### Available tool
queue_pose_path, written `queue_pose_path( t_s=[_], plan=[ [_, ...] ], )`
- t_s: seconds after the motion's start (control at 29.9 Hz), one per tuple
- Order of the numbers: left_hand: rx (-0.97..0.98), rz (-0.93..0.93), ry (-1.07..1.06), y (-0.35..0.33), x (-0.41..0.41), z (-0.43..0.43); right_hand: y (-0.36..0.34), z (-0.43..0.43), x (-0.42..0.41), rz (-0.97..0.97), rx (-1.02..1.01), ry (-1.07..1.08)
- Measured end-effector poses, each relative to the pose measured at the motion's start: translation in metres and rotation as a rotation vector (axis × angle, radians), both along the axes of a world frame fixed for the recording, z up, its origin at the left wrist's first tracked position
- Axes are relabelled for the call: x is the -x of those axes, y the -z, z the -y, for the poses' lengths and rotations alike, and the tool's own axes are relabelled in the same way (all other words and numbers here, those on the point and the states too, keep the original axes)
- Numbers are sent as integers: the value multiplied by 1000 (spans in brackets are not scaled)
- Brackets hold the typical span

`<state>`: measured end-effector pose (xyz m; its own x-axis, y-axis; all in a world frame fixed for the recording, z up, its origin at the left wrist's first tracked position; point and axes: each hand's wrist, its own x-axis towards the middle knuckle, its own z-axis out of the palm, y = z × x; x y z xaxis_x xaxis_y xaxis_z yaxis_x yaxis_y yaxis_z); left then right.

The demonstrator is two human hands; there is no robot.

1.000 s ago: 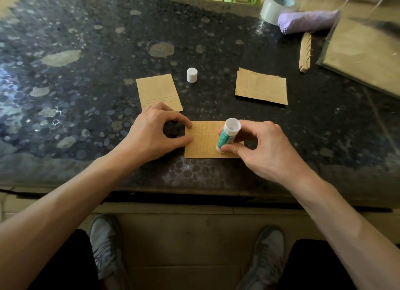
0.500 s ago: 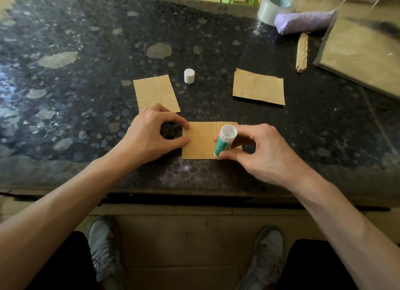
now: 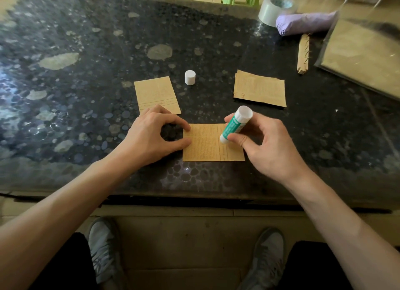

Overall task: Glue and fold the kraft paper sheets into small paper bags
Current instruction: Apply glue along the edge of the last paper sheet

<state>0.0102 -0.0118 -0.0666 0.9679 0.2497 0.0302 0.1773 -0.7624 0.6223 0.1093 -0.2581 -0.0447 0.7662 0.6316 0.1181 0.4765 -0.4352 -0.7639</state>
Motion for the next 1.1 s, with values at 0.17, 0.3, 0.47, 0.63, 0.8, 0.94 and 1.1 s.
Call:
queue_pose_path(
  t_s=[0.17, 0.3, 0.47, 0.63, 0.8, 0.94, 1.1],
  plan=[
    [-2, 12, 0, 0, 1, 0, 6, -6, 5, 96, 73, -1],
    [-1, 11, 0, 0, 1, 0, 3, -6, 2, 128, 90, 32],
    [1, 8, -2, 0, 1, 0, 2, -6, 2, 148, 108, 55],
    [2, 3, -2, -1, 1, 1, 0, -3, -3, 91, 131, 12],
    [4, -3, -1, 0, 1, 1, -2, -1, -2, 59, 183, -41],
    [0, 0, -4, 1, 0, 0, -3, 2, -1, 63, 174, -40],
    [2, 9, -3, 1, 1, 0, -6, 2, 0, 56, 180, -30]
  ],
)
